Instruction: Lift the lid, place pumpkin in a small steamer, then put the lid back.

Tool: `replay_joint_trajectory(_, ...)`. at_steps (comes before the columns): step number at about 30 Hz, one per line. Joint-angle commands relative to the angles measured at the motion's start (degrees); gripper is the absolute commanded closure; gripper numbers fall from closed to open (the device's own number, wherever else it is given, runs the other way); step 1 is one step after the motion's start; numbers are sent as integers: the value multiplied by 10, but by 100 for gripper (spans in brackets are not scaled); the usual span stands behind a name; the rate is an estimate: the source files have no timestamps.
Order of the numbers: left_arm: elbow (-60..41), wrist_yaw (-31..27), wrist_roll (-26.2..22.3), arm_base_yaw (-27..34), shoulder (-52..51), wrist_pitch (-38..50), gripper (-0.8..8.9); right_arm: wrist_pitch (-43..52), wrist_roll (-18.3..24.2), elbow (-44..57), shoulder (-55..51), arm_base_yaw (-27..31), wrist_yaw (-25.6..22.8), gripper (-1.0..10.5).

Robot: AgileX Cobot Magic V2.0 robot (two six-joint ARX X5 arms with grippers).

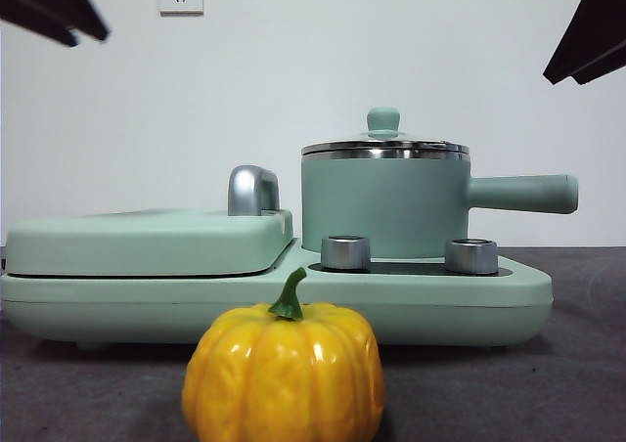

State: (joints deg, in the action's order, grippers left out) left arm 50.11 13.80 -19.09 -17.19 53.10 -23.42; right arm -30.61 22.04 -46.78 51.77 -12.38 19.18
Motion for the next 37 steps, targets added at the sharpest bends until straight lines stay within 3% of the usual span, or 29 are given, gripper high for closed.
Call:
replay_joint_trajectory(1, 11, 4, -7, -24, 21, 39, 528, 6, -7, -12, 2, -3, -1, 653)
replay_joint_trajectory(13, 12, 4, 111, -136, 140, 237, 529, 6, -7, -12, 2, -3, -1, 653)
replay_joint_trajectory(18, 28, 1, 113, -169, 200, 292, 529, 6, -7, -12, 2, -3, -1, 653)
replay_joint_trajectory(37, 213, -4, 108, -215, 422, 295, 529, 6, -8, -12, 2, -3, -1, 653)
